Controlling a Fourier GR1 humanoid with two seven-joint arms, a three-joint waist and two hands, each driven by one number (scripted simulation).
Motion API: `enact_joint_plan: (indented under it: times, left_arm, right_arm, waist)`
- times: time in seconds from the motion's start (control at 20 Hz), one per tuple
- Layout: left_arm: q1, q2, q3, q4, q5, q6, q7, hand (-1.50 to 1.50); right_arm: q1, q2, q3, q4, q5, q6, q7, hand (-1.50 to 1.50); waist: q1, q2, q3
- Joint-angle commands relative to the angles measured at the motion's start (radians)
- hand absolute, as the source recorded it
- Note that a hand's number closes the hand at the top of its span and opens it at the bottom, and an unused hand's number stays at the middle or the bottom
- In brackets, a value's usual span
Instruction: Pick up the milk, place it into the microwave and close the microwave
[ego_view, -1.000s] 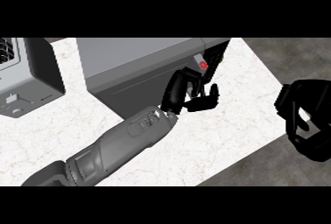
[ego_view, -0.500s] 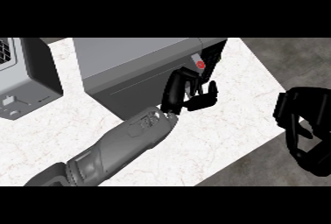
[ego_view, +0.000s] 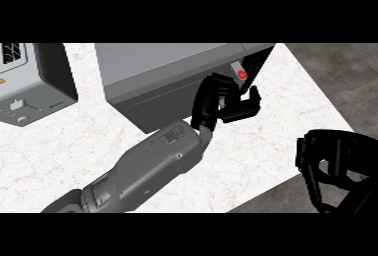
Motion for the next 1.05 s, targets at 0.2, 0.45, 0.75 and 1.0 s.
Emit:
enact_joint_plan:
  times: [0.2,0.45,0.75,1.0]
  left_arm:
    - [0.060,0.001,0.138,0.087,0.152,-0.126,-0.037,1.50]
    - [0.088,0.029,0.115,0.126,0.193,-0.221,-0.068,1.50]
    - [0.102,0.054,0.095,0.160,0.238,-0.331,-0.088,1.50]
    - [0.109,0.055,0.078,0.188,0.257,-0.395,-0.117,1.50]
  right_arm:
    - [0.092,0.039,0.046,-0.088,-0.010,-0.032,-0.001,1.50]
    - [0.150,0.054,0.060,-0.133,0.004,-0.064,-0.004,1.50]
    - [0.196,0.075,0.086,-0.213,0.037,-0.111,0.005,1.50]
    - [0.245,0.088,0.117,-0.282,0.065,-0.145,0.017,1.50]
  waist:
    - [0.063,-0.008,-0.006]
    - [0.081,-0.003,-0.004]
    - [0.110,-0.009,-0.006]
    - [0.115,-0.014,-0.005]
